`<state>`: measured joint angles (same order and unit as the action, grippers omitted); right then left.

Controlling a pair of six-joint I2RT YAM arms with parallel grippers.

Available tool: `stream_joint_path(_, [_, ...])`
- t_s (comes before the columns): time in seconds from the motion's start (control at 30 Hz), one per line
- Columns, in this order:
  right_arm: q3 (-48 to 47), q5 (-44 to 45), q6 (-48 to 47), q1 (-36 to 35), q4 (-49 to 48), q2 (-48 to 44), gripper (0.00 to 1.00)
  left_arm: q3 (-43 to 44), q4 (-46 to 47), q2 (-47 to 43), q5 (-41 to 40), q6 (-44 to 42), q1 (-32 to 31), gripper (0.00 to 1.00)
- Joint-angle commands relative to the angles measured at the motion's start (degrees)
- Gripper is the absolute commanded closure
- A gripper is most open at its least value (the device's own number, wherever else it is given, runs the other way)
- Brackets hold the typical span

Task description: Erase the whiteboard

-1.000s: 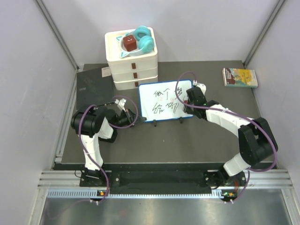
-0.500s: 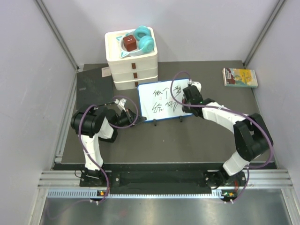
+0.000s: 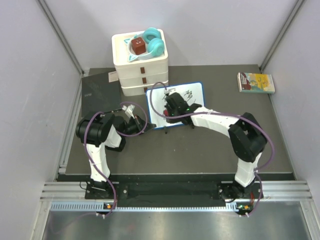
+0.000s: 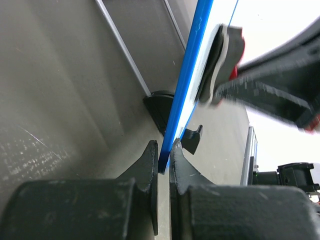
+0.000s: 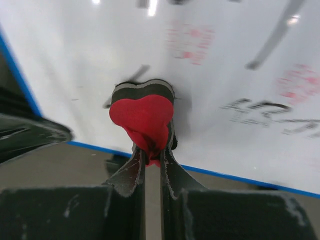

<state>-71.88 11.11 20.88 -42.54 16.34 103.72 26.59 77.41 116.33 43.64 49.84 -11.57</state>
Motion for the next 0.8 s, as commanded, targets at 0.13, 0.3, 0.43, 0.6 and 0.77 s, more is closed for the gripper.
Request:
stream_joint_path(0.13, [-7.7,-4.3,-1.1,-4.5,-1.8,7.1,1.0,-0.9,-14.7,1.0,-7.0,-2.9,-0.2,1.0])
stream_joint_path(0.3, [-10.8,-1.0,-0.3,-4.5,0.5,8.5,1.0,-1.0,-14.6,0.9,-7.2,-3.0,-0.3,1.0])
stream_joint_path(0.43, [-13.0,4.0,0.1,-4.3,4.7,9.5,1.0,-1.3,-14.9,0.6,-7.3,-3.3,-0.4,1.0])
stream_joint_path(0.6, [-14.0,9.5,3.1,-2.7,6.6,9.1,1.0,-1.4,-15.4,0.2,-7.5,-3.6,-0.3,1.0])
stream_joint_path(0.77, [-10.1,12.4,4.9,0.1,3.6,6.8,1.0,-1.3,-15.5,0.4,-7.3,-3.9,-0.4,1.0])
